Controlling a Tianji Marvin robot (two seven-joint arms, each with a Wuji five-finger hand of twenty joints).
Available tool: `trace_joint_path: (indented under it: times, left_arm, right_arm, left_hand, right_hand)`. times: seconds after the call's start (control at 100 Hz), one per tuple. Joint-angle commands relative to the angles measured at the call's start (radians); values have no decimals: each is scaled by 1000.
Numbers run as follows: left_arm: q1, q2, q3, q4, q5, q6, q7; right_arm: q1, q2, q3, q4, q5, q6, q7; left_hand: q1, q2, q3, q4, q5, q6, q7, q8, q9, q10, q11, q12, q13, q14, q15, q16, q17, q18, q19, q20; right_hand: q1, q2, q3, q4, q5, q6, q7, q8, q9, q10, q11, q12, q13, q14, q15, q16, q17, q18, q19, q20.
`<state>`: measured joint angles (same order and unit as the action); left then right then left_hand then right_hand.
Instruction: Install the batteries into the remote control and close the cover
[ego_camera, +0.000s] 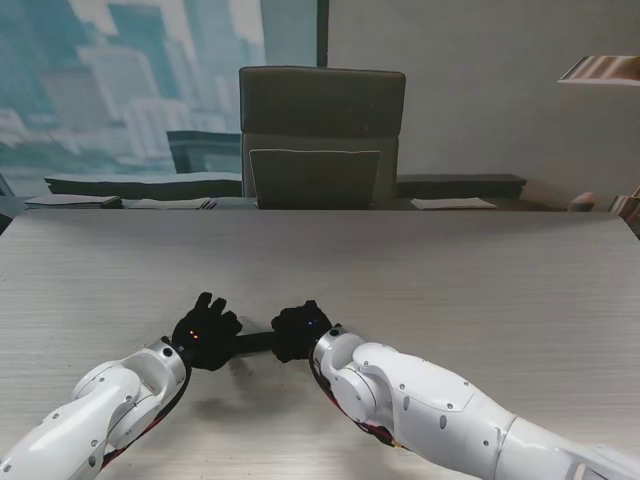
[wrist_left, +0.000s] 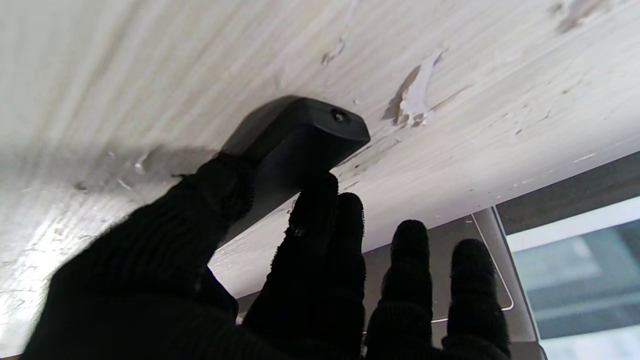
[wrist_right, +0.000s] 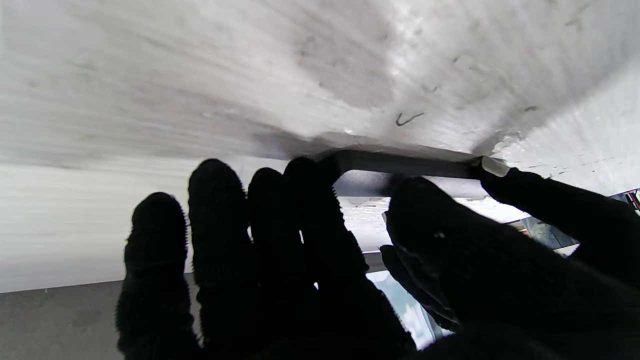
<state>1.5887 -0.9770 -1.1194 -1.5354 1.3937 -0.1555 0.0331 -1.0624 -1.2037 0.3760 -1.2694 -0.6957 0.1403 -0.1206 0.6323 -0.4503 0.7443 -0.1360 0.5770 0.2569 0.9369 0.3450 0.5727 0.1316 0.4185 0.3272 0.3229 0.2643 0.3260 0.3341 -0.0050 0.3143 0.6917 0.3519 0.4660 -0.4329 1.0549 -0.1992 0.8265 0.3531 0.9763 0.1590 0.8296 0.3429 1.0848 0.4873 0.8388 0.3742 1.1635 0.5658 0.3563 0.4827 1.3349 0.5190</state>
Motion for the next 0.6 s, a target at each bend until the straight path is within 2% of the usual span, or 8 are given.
trace_joint_path:
  times: [0.0,0.13,0.2,0.29,0.36,0.39,0.47,0.59]
  left_arm:
    - [28,-2,13,30,8,-4,-29]
    - [32,-2,9,27,13,1,-27]
    - [34,-1,7,24,21,4,-26]
    - [46,-1,-6,7,45,10,-27]
    - [58,1,-19,-9,72,12,-19]
    - [64,1,-26,-17,80,12,-17]
    - [76,0,-44,-35,93,9,-9]
    - [91,-1,-70,-65,105,-19,5]
  right_arm:
    - [-19,-17,-10,-8,-1,-14,26]
    - [-36,0,23,-24,-29,-3,15]
    - [-50,15,53,-39,-56,-2,8]
    - [-75,34,100,-61,-92,-7,-2]
    - [-98,50,142,-81,-123,-18,-11]
    - [-108,56,160,-90,-137,-25,-14]
    - [-136,73,213,-115,-175,-50,-18]
    - [-196,93,303,-162,-206,-95,-15]
  left_hand:
    - [116,1,-62,22,108,-302,188,57,-5,-10,17,12,11,-10,17,-2,-5,6,20,10]
    - [75,-7,-61,34,55,-279,87,22,-19,-3,8,7,2,-8,13,-2,-9,5,17,9]
    - [38,0,-41,39,39,-247,-16,32,-28,-3,4,5,-4,-8,10,-2,-12,4,16,8]
    - [-15,32,-11,52,33,-215,-140,34,-49,4,-3,1,-14,-8,6,-1,-16,4,13,6]
    - [-94,85,28,96,2,-178,-251,26,-74,9,-14,-5,-20,-8,1,-2,-18,3,9,4]
    - [-117,89,29,104,-22,-161,-295,20,-89,12,-19,-7,-26,-5,-1,-2,-20,3,7,3]
    - [-174,98,-6,97,-68,-142,-377,2,-127,24,-32,-14,-36,-6,-8,-2,-26,4,1,0]
    - [-199,112,-78,80,-117,-125,-449,-24,-161,31,-41,-21,-44,-6,-14,1,-30,3,-4,2]
  right_hand:
    - [18,26,-3,-5,-42,-271,-86,-23,2,4,22,5,4,11,15,20,2,21,31,19]
    - [-30,7,11,17,-48,-256,-104,-22,-9,6,20,5,-3,11,12,19,0,20,30,19]
    - [-79,-6,4,79,-47,-239,-171,66,-26,9,14,4,-18,7,1,18,-8,20,24,15]
    - [-96,-16,-3,98,-50,-257,-179,106,-35,11,7,2,-27,8,-11,14,-17,19,13,10]
    - [-99,-22,-6,97,-52,-263,-178,113,-38,11,-1,-1,-30,9,-20,11,-19,20,11,9]
    - [-102,-22,-7,102,-54,-263,-179,123,-40,11,-6,-3,-31,9,-28,8,-19,21,10,8]
    - [-105,-22,-11,107,-57,-265,-182,135,-42,10,-11,-5,-34,9,-32,7,-20,21,10,7]
    - [-105,-30,-13,102,-55,-281,-181,142,-44,9,-16,-6,-35,9,-39,4,-20,21,10,7]
